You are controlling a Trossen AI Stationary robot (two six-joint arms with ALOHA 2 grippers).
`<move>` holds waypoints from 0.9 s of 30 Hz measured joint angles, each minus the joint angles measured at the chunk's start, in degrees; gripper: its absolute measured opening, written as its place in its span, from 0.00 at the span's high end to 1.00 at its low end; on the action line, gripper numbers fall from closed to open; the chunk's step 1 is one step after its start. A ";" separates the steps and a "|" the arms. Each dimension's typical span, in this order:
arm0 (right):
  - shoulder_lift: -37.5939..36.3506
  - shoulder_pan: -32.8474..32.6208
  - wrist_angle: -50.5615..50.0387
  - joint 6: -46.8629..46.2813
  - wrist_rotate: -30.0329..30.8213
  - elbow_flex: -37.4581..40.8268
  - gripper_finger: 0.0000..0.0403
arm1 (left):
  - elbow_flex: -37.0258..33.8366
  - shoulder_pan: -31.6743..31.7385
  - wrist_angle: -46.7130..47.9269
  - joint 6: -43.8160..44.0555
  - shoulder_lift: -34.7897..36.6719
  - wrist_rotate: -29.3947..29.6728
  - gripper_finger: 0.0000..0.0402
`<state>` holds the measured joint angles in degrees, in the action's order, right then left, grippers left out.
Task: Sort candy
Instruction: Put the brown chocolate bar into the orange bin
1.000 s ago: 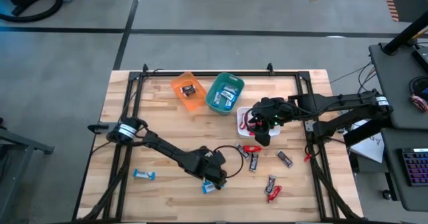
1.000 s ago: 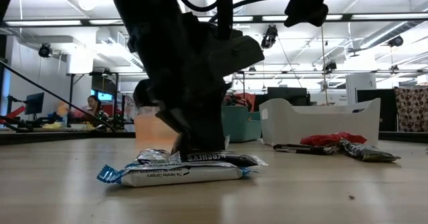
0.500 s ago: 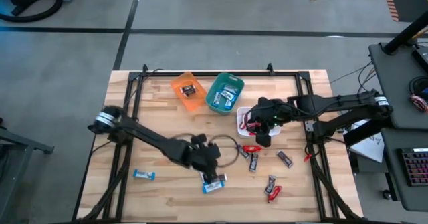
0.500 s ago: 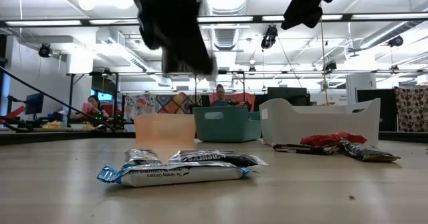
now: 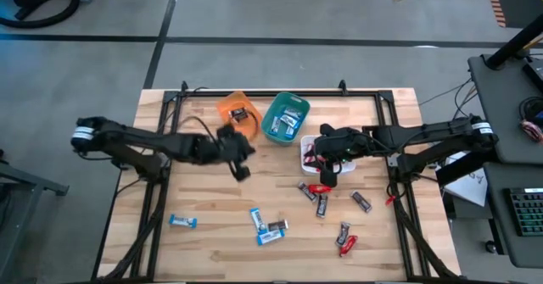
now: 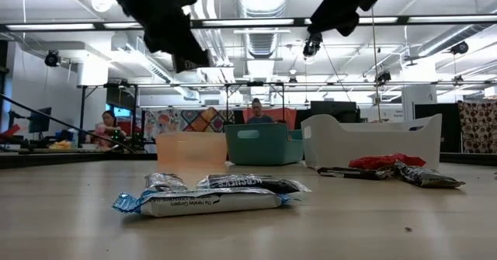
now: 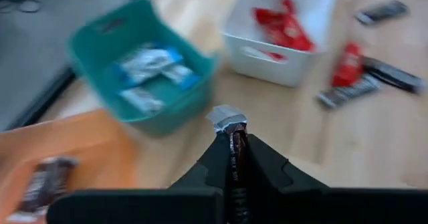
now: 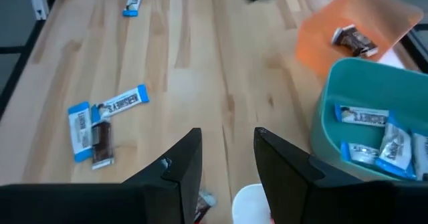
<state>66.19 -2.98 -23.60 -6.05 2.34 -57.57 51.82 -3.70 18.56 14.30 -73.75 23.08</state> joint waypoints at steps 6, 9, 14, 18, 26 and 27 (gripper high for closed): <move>0.00 0.00 0.48 -0.29 6.33 0.51 0.69 | -5.76 11.69 -1.23 -3.27 5.41 -3.21 0.98; 0.02 0.02 0.55 -0.32 8.19 0.51 0.68 | -8.06 18.50 -3.21 -6.18 6.18 -7.62 0.98; 0.02 0.00 0.57 -0.34 9.74 0.51 0.69 | -8.86 29.93 -7.18 -12.86 4.40 -16.75 0.98; 0.02 0.01 0.57 -0.43 9.79 0.51 0.69 | -8.18 37.62 -9.79 -18.13 1.16 -22.36 0.98; 0.02 0.00 0.53 -0.98 9.82 0.51 0.70 | -3.64 46.05 -10.48 -25.70 -8.66 -27.78 0.98; 0.02 0.00 0.51 -0.98 9.84 0.51 0.70 | -2.92 46.60 -10.51 -26.67 -10.14 -28.08 0.98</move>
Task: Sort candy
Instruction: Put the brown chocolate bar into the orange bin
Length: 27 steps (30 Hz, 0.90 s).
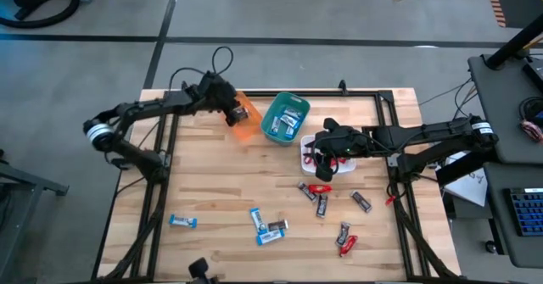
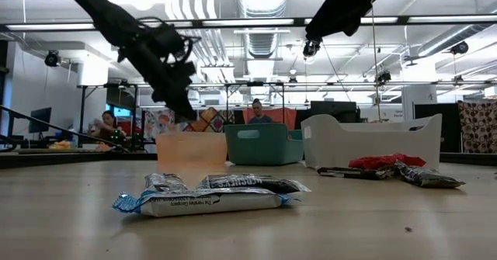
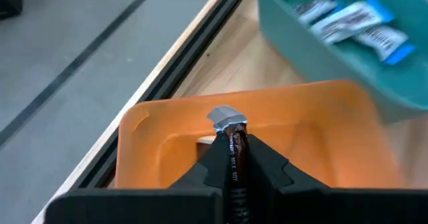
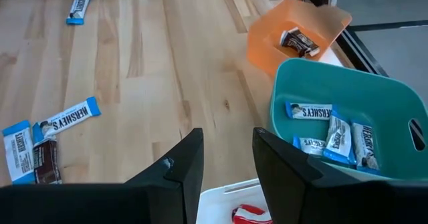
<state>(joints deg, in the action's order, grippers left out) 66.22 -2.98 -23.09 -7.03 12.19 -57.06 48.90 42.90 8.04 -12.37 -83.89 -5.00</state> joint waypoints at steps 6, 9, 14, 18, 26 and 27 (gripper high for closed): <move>0.00 0.00 -0.22 -0.59 0.00 0.00 0.69 | 3.55 2.23 2.54 -2.62 -6.54 -0.30 0.97; 0.00 0.01 -0.22 -0.90 -0.02 0.02 0.69 | 4.43 2.74 3.69 -3.20 -8.04 -0.26 0.96; 0.00 0.00 -0.37 -0.90 -0.02 0.09 0.69 | 4.88 3.05 3.55 -3.78 -8.55 -0.23 0.92; 0.00 0.01 -0.37 -1.29 -0.04 0.09 0.69 | 4.88 3.06 3.51 -4.59 -8.01 0.41 0.84; 0.00 0.01 -0.70 -7.41 -0.14 0.10 0.68 | 4.88 3.08 4.29 -5.16 -7.63 3.09 0.69; 0.00 0.00 -0.80 -8.76 -0.23 0.11 0.68 | 4.88 3.07 4.79 -5.13 -7.23 3.09 0.68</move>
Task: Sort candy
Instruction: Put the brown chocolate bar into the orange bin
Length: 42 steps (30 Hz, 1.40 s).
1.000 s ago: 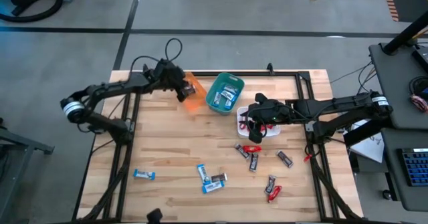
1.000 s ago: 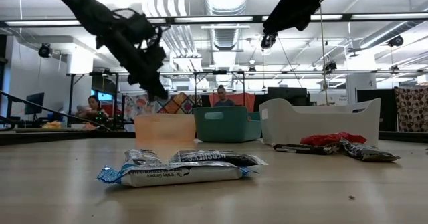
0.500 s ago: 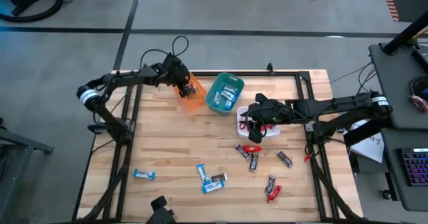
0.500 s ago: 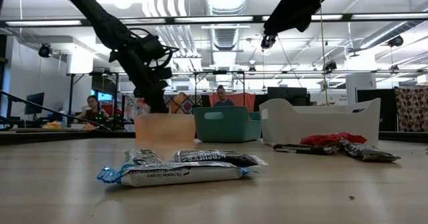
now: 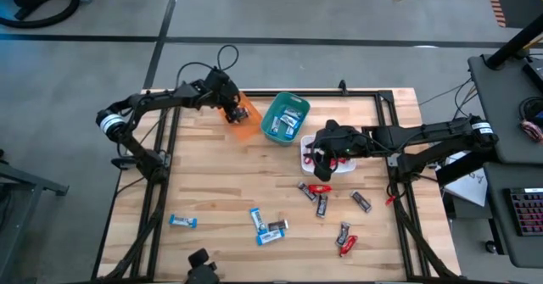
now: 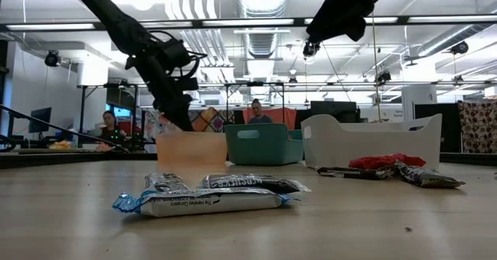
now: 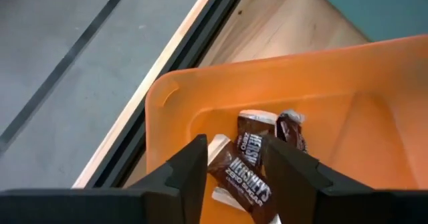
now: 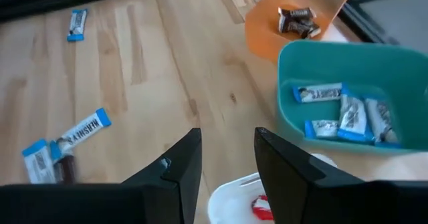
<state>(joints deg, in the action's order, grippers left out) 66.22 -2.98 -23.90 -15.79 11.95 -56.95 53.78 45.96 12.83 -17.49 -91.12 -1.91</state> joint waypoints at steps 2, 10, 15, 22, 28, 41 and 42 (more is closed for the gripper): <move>-0.02 0.02 -0.12 -3.00 -1.20 0.00 0.69 | 0.00 -0.01 0.83 0.60 1.25 -0.04 0.67; 0.05 -0.48 -5.47 -24.20 -15.30 -0.85 0.71 | -0.87 -2.55 1.69 5.40 12.28 -8.76 0.66; 0.77 -3.40 -13.15 -35.99 -18.30 -0.85 0.71 | -2.36 -9.92 -1.06 7.07 19.27 -12.22 0.68; 3.28 -9.32 -21.22 -50.01 -18.66 -0.90 0.71 | -5.39 -21.96 -4.80 7.54 25.29 -12.39 0.73; 7.75 -14.41 -25.09 -61.69 -23.40 -0.90 0.71 | -9.69 -28.66 -8.76 7.54 29.22 -12.32 0.73; 16.81 -22.96 -25.50 -74.39 -32.02 -0.92 0.71 | -18.34 -31.62 -14.15 9.96 35.76 -12.15 0.73; 17.23 -23.50 -25.21 -75.01 -31.95 -0.92 0.71 | -18.47 -31.62 -14.29 9.94 35.95 -12.15 0.73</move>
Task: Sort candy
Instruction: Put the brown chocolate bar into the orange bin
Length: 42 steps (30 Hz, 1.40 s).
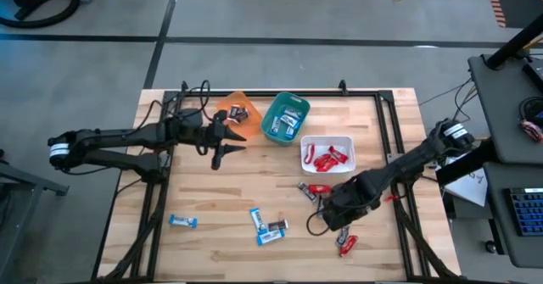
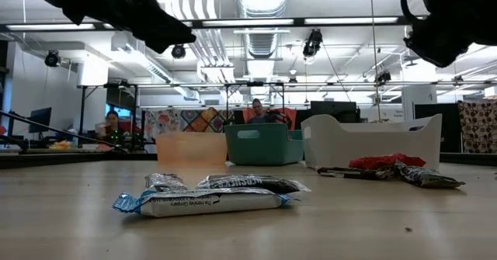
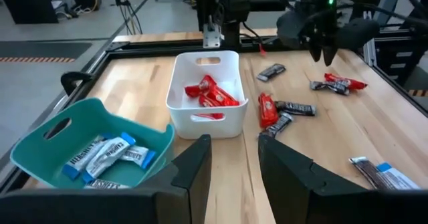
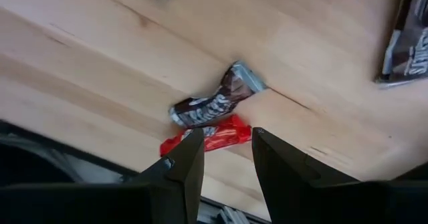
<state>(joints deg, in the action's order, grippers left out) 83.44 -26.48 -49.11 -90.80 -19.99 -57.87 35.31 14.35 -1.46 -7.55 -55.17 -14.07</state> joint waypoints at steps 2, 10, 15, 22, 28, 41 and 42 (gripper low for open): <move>1.14 -0.80 0.44 -1.43 0.03 0.00 0.71 | -0.41 0.00 -0.01 0.00 0.47 0.00 0.73; 4.39 -3.19 4.38 -7.49 0.49 0.00 0.65 | -0.89 0.00 -0.06 -0.26 0.78 0.00 0.73; 6.46 -4.52 4.95 -9.72 0.50 0.00 0.55 | -0.98 0.00 0.00 -0.27 0.63 0.00 0.73; 10.41 -4.78 5.74 -9.97 0.52 0.00 0.52 | -0.98 0.00 0.00 -0.38 0.52 -0.01 0.73; 12.55 -4.79 7.51 -9.80 2.13 0.00 0.57 | -0.98 -0.02 0.03 -0.41 0.40 -0.01 0.73; 14.27 -4.80 8.28 -10.02 4.14 -0.10 0.80 | -0.98 -0.02 0.03 -0.44 0.22 -0.02 0.73; 14.06 -4.80 8.24 -10.11 4.78 -0.09 0.82 | -0.98 -0.02 -0.03 -0.44 0.13 -0.02 0.73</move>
<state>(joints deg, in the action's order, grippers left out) 97.50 -31.29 -40.86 -100.91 -15.21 -57.95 34.33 14.33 -1.49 -7.99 -55.04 -14.09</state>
